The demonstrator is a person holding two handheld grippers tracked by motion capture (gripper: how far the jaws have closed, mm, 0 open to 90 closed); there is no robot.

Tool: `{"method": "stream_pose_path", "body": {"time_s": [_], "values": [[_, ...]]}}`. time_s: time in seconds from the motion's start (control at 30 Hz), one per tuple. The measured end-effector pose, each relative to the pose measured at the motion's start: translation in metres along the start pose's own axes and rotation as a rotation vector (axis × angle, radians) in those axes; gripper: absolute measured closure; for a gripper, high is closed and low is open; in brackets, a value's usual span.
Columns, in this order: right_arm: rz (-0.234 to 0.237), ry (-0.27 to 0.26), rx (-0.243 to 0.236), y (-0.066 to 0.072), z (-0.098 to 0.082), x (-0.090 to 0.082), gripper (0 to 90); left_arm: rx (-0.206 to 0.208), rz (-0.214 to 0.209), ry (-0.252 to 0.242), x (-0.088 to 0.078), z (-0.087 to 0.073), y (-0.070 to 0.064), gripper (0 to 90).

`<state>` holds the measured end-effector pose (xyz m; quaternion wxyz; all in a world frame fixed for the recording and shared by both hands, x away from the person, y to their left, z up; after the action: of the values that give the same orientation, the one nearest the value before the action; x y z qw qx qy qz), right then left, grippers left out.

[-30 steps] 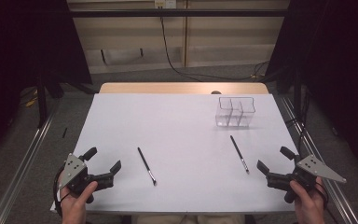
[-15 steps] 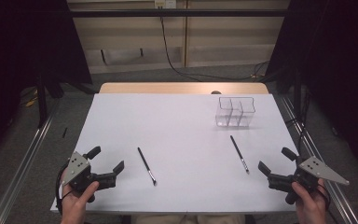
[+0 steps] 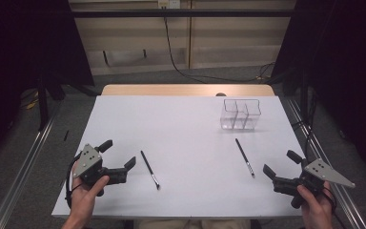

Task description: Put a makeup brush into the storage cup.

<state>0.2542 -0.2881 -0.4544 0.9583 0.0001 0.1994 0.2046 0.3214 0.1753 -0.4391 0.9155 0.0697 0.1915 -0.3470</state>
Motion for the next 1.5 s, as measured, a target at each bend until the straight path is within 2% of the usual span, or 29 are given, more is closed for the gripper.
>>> {"method": "stream_pose_path", "body": {"time_s": [0.23,0.27,0.33,0.4,0.47,0.53,0.6,0.67,0.73,0.83,0.93,1.0,1.13,1.33,1.5], "values": [[0.001,0.001,0.004,-0.002,-0.001,0.001,0.0,0.016,-0.023,-0.013,0.012,0.015,-0.006,1.7],[0.005,0.001,0.009,-0.002,-0.001,0.002,0.0,0.034,-0.037,-0.009,0.014,0.018,-0.008,1.8],[0.005,0.002,0.013,-0.003,-0.002,0.002,0.0,0.04,-0.042,-0.01,0.015,0.019,-0.009,2.0],[0.006,0.002,0.01,-0.003,-0.002,0.002,0.0,0.038,-0.037,-0.028,0.015,0.024,-0.008,1.7],[0.004,-0.002,0.01,-0.004,-0.001,0.001,0.0,0.022,-0.05,-0.075,0.019,0.036,-0.008,1.5],[0.004,-0.002,0.007,-0.004,-0.001,0.001,0.0,0.028,-0.048,-0.088,0.022,0.039,-0.008,1.4],[0.004,0.003,0.001,-0.002,-0.001,0.001,0.0,0.035,-0.044,-0.084,0.028,0.04,-0.008,1.4],[0.006,0.004,-0.003,-0.002,-0.001,0.001,0.0,0.026,-0.06,-0.078,0.031,0.041,-0.011,1.4],[0.009,0.005,-0.005,0.0,-0.001,0.001,0.0,0.064,-0.054,-0.07,0.035,0.045,-0.015,1.5],[0.007,0.007,-0.007,0.001,-0.001,0.001,0.0,0.087,-0.05,-0.065,0.038,0.048,-0.017,1.6],[0.012,0.008,-0.008,0.003,0.0,0.001,0.0,0.072,-0.066,-0.064,0.041,0.052,-0.017,2.0],[0.016,0.01,-0.012,0.004,0.0,0.001,0.0,0.083,-0.056,-0.055,0.044,0.053,-0.015,1.9],[0.015,0.014,-0.012,0.003,-0.001,0.002,0.0,0.062,-0.061,-0.025,0.048,0.052,-0.012,1.8],[0.016,0.016,-0.009,0.001,-0.002,0.002,0.0,0.089,-0.071,0.049,0.046,0.05,-0.011,1.5],[0.015,0.019,-0.01,0.001,-0.002,0.002,0.0,0.08,-0.087,0.13,0.047,0.046,-0.008,2.0]]}}
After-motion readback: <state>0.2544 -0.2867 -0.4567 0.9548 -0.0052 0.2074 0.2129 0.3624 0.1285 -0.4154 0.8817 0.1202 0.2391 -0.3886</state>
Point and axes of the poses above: each handheld gripper's, and its own axes: x roughly forward along the jaws, z roughly out of its top, y roughly to its left, the point moved 8 cm from there along x, roughly forward along the jaws, and after that the axes turned 10 degrees about y, right-handed, at the moved point
